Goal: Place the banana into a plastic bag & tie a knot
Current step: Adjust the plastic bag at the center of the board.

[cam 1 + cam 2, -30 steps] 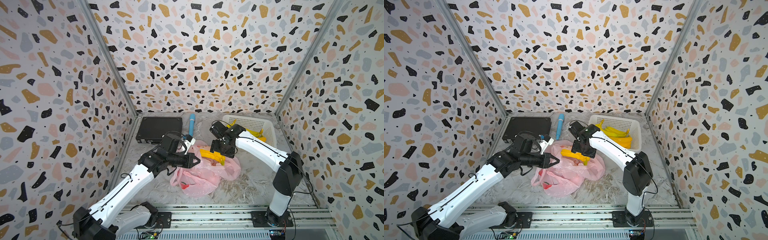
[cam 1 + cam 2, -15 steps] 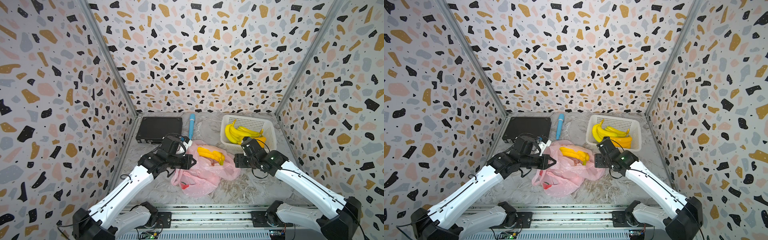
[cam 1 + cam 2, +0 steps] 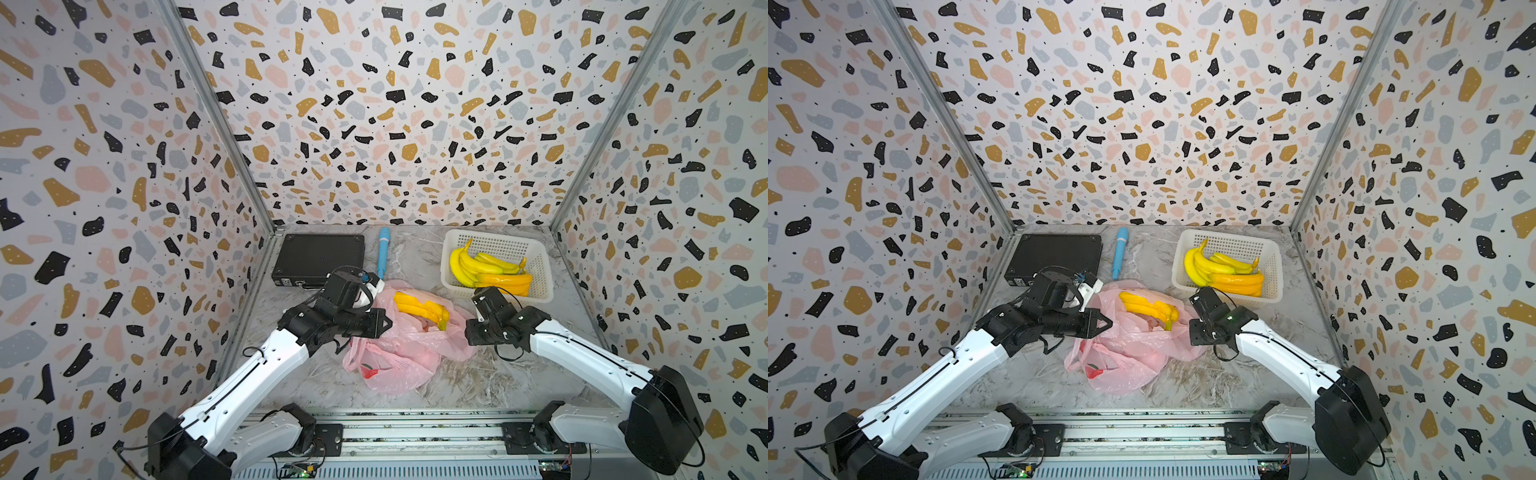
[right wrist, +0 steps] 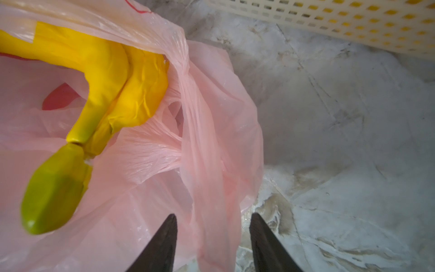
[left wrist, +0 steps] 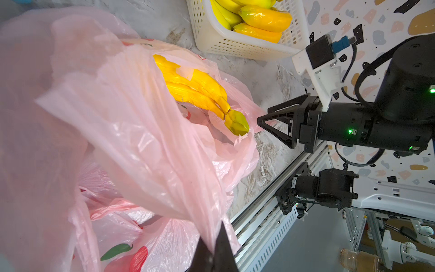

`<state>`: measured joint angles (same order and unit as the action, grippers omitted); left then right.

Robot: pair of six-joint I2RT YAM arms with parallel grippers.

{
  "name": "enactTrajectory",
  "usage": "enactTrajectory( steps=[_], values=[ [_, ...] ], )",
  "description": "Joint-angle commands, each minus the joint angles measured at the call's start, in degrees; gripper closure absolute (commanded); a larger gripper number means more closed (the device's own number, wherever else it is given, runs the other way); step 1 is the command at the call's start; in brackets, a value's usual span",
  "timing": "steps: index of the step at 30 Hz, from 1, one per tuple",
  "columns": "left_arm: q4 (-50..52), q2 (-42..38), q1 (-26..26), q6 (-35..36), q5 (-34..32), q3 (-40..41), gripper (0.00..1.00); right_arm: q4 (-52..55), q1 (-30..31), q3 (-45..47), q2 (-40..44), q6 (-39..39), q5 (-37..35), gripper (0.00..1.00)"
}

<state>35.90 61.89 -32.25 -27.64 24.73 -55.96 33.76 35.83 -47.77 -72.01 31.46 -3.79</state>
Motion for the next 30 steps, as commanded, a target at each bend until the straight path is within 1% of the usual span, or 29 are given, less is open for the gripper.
enactTrajectory(
  steps=[1, 4, 5, 6, 10, 11, 16, 18, 20, 24, 30],
  values=[
    [-0.72, -0.69, 0.35, 0.97, -0.81, 0.27, 1.0, 0.13, -0.33, -0.98, -0.49, -0.87, 0.18, 0.48],
    [-0.41, -0.98, 0.35, 1.0, -1.23, 0.31, 1.0, -0.24, -0.33, -0.43, -1.05, -1.13, 1.99, 0.47],
    [-0.4, -1.02, 0.35, 0.98, -1.3, 0.28, 1.0, -0.4, -0.33, -0.31, -1.3, -1.23, 2.84, 0.51],
    [-0.26, -1.15, 0.35, 0.95, -1.44, 0.33, 1.0, -0.45, -0.33, -0.31, -1.51, -1.31, 3.35, 0.57],
    [0.33, -1.59, 0.35, 0.88, -2.09, -0.08, 1.0, 0.78, -0.33, -1.74, -0.06, -1.36, 3.67, 0.94],
    [0.64, -1.91, 0.35, 0.9, -2.8, -0.32, 1.0, 1.66, -0.33, -2.63, 1.04, -1.4, 3.12, 1.0],
    [4.0, -3.9, 0.35, 1.67, -8.84, -2.66, 1.0, 6.75, -0.33, -9.0, 7.06, -2.56, 0.28, 1.0],
    [5.41, -4.4, 0.35, 2.42, -11.65, -4.23, 1.0, 8.15, -0.33, -11.93, 8.64, -3.05, 0.55, 1.0],
    [7.55, -4.26, 0.5, 3.39, -14.79, -6.65, 1.0, 8.39, -0.33, -14.59, 9.49, -3.16, 2.42, 1.0],
    [11.35, -2.6, 0.87, 5.61, -18.8, -13.8, 1.0, 8.61, -0.33, -20.55, 8.79, -2.88, 6.34, 1.0],
    [13.79, -0.6, 1.39, 7.63, -22.12, -22.15, 1.0, 9.02, -0.33, -28.34, 6.88, -3.23, 8.38, 1.0]
  ],
)
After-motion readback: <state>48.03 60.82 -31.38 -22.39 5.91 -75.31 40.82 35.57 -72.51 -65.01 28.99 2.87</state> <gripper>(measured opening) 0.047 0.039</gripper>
